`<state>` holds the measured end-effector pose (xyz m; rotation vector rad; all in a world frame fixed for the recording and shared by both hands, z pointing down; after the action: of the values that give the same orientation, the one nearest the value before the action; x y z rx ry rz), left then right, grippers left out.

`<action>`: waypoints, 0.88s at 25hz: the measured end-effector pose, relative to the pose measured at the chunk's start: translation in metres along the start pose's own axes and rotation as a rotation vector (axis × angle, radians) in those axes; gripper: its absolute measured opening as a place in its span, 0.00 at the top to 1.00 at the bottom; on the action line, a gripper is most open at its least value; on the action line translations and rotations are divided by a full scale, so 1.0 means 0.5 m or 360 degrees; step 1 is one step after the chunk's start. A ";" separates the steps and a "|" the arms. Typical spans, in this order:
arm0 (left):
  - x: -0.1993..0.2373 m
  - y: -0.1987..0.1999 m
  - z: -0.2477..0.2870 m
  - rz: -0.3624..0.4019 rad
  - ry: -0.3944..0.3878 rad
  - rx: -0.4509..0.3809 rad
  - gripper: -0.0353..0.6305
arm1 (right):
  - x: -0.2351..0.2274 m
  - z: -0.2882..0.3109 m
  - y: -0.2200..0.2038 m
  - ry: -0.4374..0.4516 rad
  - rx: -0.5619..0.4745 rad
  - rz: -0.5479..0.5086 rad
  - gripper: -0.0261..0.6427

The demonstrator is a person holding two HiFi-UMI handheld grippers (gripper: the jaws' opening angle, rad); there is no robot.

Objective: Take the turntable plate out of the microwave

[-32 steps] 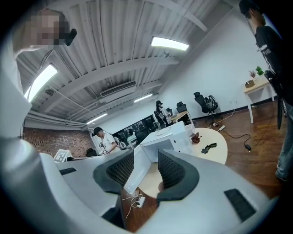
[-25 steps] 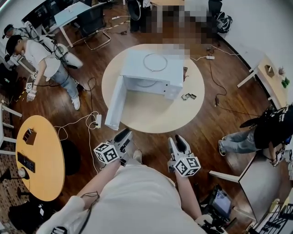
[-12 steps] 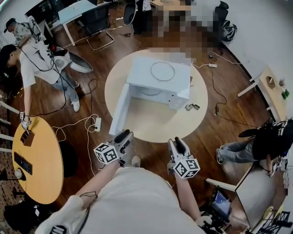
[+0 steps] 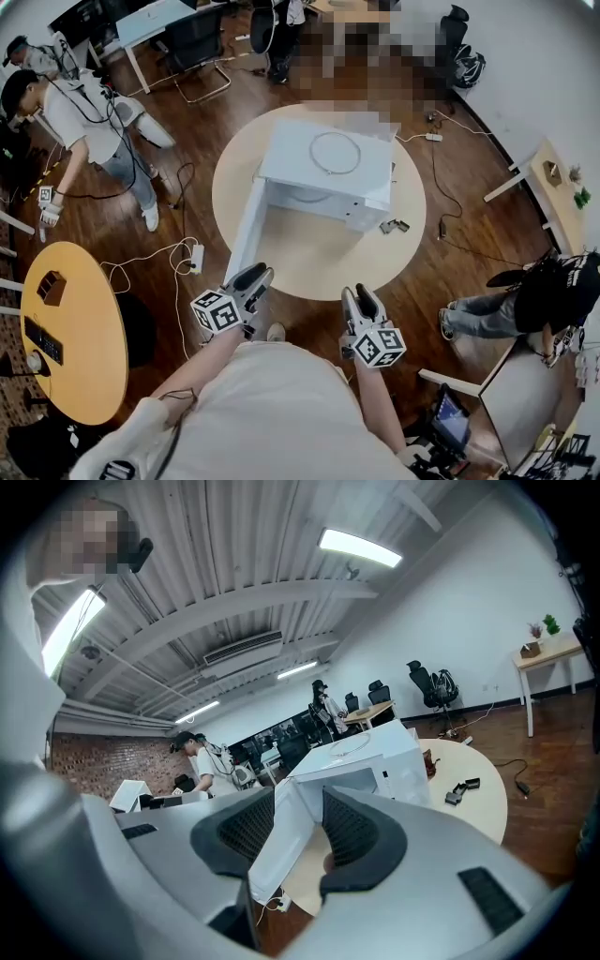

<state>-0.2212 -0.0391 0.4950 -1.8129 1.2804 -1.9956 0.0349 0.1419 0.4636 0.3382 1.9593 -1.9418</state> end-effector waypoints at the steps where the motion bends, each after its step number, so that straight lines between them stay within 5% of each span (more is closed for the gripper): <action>1: 0.004 0.002 0.003 0.0001 -0.0001 0.0001 0.76 | -0.004 0.006 -0.001 -0.0003 -0.0002 -0.0003 0.73; 22: 0.067 0.033 0.036 -0.0012 -0.0009 0.0010 0.76 | -0.015 0.079 -0.023 -0.0061 -0.0007 -0.0010 0.73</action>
<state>-0.2208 -0.0785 0.5071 -1.8216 1.2666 -1.9948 0.0404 0.1029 0.4777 0.2915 1.9422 -1.9336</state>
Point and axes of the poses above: the fingertips, and each gripper's own axes: z forward along the fingers, x to its left, y out of its top, the point moved 8 cm from there along -z, backward along the fingers, and after that the axes turned 14 degrees about -x, right-handed, at the moved point
